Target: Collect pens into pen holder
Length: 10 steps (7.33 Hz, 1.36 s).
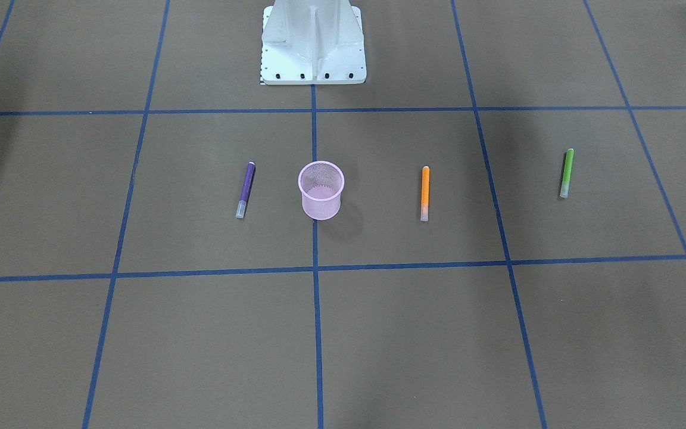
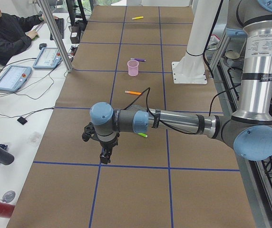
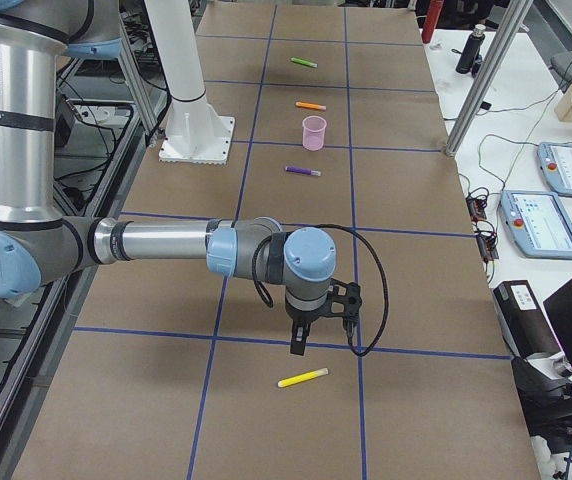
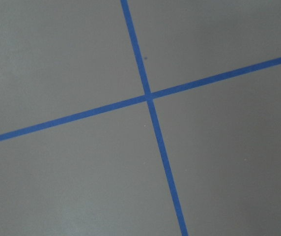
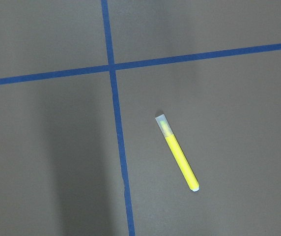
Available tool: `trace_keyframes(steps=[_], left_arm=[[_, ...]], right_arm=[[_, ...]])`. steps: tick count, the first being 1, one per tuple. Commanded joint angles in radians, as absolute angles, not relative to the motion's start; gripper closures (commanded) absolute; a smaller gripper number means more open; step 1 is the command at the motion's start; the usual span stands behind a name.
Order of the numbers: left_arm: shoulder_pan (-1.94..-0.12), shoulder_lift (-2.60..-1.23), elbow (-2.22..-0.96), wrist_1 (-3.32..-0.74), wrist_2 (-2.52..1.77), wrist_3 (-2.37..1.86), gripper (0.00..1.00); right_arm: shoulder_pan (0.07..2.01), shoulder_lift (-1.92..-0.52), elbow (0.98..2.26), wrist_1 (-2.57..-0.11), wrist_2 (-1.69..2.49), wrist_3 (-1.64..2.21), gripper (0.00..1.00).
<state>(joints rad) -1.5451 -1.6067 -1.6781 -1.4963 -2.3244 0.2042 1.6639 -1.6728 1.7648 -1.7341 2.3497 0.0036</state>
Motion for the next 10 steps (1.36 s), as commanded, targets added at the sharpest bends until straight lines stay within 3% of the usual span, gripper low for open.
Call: trace_keyframes(steps=[1, 5, 8, 10], left_arm=[[-1.510, -1.614, -1.782, -1.566, -2.342, 0.029, 0.00], [-1.257, -1.553, -1.778, -1.929, -2.349, -0.373, 0.00], [-1.009, -1.539, -1.772, -2.046, -2.121, -0.562, 0.00], [-0.936, -1.539, -1.737, -2.101, -2.066, -0.615, 0.01]], right_arm=[[1.661, -1.643, 1.802, -1.741, 2.376, 0.008, 0.01], [1.646, -1.651, 1.773, -1.736, 2.425, 0.008, 0.01], [1.620, -1.644, 1.778, -1.736, 2.427, 0.011, 0.01], [1.615, -1.643, 1.775, -1.736, 2.427, 0.009, 0.01]])
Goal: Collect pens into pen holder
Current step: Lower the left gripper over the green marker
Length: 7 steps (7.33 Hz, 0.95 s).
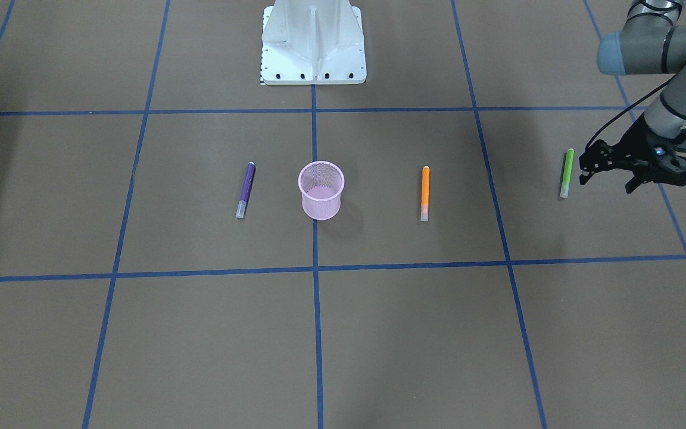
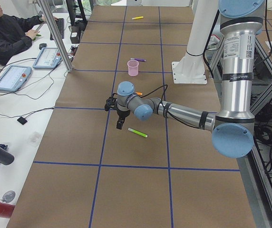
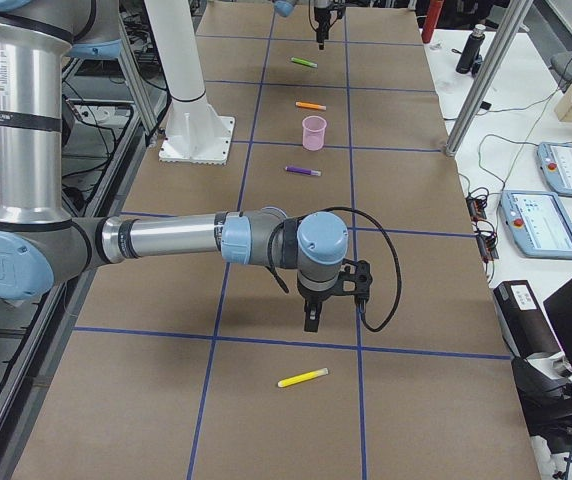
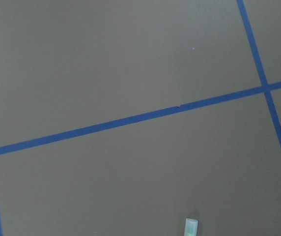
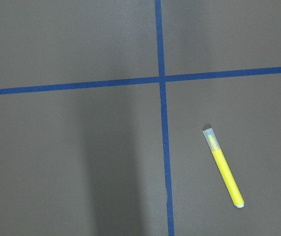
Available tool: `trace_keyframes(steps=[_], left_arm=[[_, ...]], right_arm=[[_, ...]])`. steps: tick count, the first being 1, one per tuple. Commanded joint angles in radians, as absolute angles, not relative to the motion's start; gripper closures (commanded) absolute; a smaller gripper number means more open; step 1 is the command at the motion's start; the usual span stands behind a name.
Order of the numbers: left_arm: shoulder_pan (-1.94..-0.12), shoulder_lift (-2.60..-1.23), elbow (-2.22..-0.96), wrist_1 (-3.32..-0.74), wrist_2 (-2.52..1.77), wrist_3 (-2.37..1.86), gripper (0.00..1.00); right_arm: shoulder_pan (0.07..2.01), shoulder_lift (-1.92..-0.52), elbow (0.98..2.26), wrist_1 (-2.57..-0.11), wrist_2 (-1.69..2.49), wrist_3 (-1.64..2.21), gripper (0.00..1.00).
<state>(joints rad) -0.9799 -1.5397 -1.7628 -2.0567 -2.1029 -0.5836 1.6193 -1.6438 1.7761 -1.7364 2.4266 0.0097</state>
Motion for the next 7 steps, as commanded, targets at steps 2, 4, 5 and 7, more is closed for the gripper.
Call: trace_keyframes(steps=[2, 4, 5, 7], left_arm=[[-0.898, -1.543, -1.605, -2.239, -2.068, -0.612, 0.01], [-0.890, -1.545, -1.585, -2.260, -2.078, -0.612, 0.02], [-0.888, -1.540, -1.597, -2.257, -2.083, -0.611, 0.02], [-0.888, -1.513, -1.618, -2.255, -2.132, -0.611, 0.03]], right_arm=[[1.609, -1.641, 1.775, -1.736, 2.427, 0.009, 0.01], [1.608, -1.640, 1.775, -1.736, 2.427, 0.009, 0.01], [1.608, -1.640, 1.775, -1.736, 2.427, 0.009, 0.01], [1.608, -1.640, 1.773, -1.736, 2.425, 0.009, 0.01]])
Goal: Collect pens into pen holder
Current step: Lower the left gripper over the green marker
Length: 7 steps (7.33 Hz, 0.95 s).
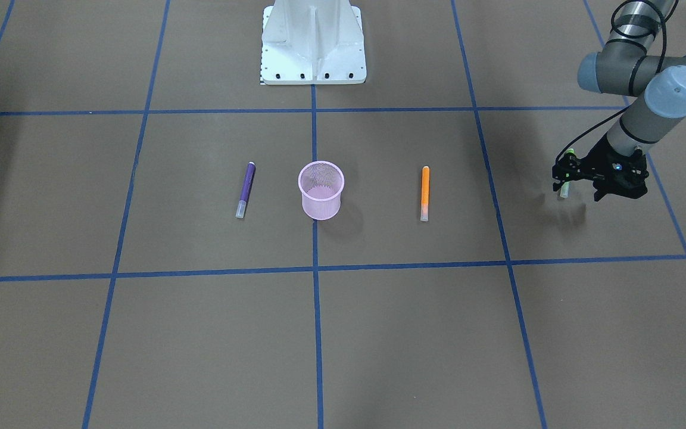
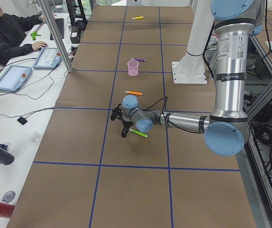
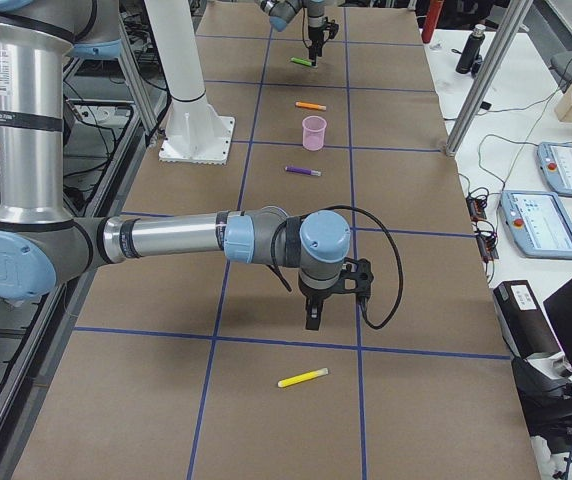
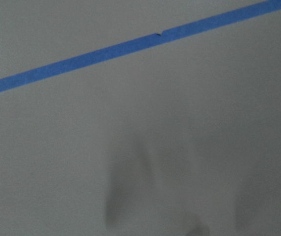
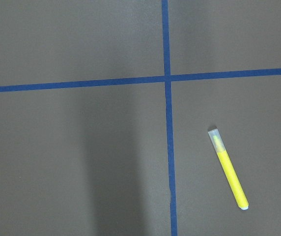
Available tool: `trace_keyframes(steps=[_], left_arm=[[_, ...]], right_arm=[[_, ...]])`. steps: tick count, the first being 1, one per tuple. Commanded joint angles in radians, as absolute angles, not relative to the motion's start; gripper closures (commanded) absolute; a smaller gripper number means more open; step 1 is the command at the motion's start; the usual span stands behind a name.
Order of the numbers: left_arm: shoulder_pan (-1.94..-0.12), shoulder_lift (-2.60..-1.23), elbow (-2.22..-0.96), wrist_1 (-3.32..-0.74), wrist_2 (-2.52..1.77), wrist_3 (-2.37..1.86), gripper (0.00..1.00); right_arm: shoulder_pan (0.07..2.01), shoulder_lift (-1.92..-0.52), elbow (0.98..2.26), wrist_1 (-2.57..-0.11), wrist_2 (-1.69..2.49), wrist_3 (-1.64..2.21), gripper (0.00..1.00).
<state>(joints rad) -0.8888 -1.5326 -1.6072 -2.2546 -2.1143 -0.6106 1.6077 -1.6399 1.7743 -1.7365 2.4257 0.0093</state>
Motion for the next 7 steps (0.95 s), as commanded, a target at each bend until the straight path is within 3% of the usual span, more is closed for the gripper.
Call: trace_keyframes(steps=[1, 5, 7], left_arm=[[-0.887, -1.497, -1.629, -2.253, -2.134, -0.609, 0.04], [-0.867, -1.496, -1.629, -2.247, -2.132, -0.607, 0.16], [-0.865, -1.496, -1.629, -2.246, -2.132, -0.607, 0.28]], right_arm=[[1.608, -1.640, 1.773, -1.736, 2.425, 0.009, 0.01], [1.608, -1.640, 1.769, -1.738, 2.425, 0.009, 0.01], [1.608, -1.640, 1.769, -1.736, 2.425, 0.009, 0.01]])
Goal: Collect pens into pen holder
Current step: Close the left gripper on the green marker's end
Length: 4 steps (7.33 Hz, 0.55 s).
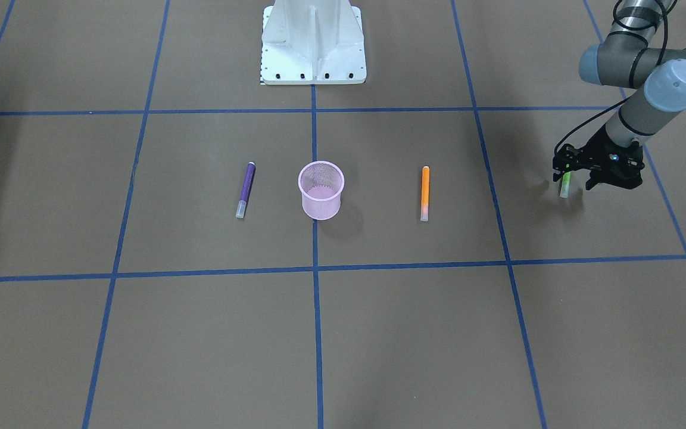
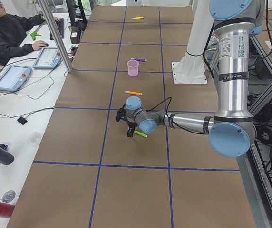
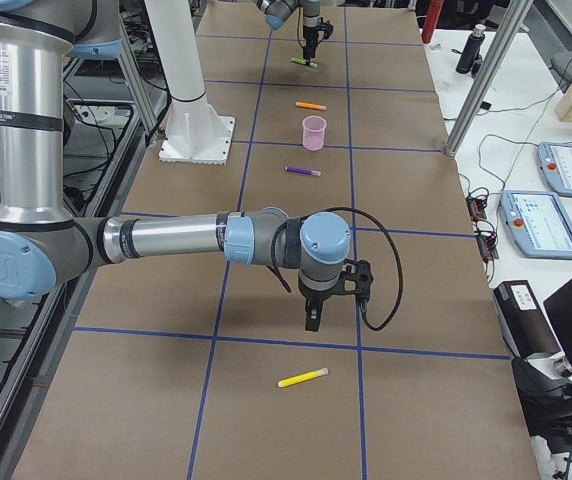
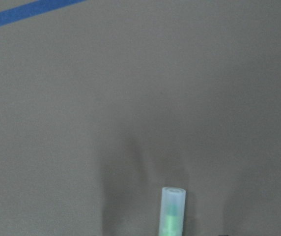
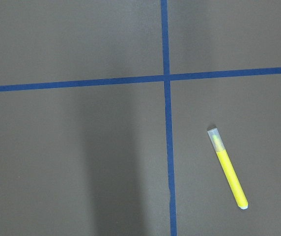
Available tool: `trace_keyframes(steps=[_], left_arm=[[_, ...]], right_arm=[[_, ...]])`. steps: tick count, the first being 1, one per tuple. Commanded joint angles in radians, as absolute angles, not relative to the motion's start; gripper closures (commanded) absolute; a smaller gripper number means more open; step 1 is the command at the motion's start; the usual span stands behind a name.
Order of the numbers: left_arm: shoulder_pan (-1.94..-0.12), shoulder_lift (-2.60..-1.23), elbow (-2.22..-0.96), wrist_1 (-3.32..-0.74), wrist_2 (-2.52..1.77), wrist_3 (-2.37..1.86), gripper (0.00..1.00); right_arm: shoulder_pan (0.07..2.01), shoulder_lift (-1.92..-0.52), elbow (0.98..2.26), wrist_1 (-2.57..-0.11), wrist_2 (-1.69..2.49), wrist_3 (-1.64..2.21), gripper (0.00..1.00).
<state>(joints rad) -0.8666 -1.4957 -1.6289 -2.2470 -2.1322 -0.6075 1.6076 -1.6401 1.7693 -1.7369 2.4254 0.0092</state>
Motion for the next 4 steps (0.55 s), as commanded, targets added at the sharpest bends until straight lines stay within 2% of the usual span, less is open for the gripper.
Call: trace_keyframes(steps=[1, 3, 4], left_arm=[[-0.864, -1.496, -1.629, -2.243, -2.132, -0.607, 0.36], [-0.864, -1.496, -1.629, -2.243, -2.132, -0.607, 0.41], [-0.862, -1.494, -1.629, -2.243, -2.132, -0.607, 0.47]], right_arm=[[1.608, -1.640, 1.769, -1.736, 2.425, 0.009, 0.01], [1.608, -1.640, 1.769, -1.736, 2.425, 0.009, 0.01], [1.608, -1.640, 1.769, -1.736, 2.425, 0.009, 0.01]])
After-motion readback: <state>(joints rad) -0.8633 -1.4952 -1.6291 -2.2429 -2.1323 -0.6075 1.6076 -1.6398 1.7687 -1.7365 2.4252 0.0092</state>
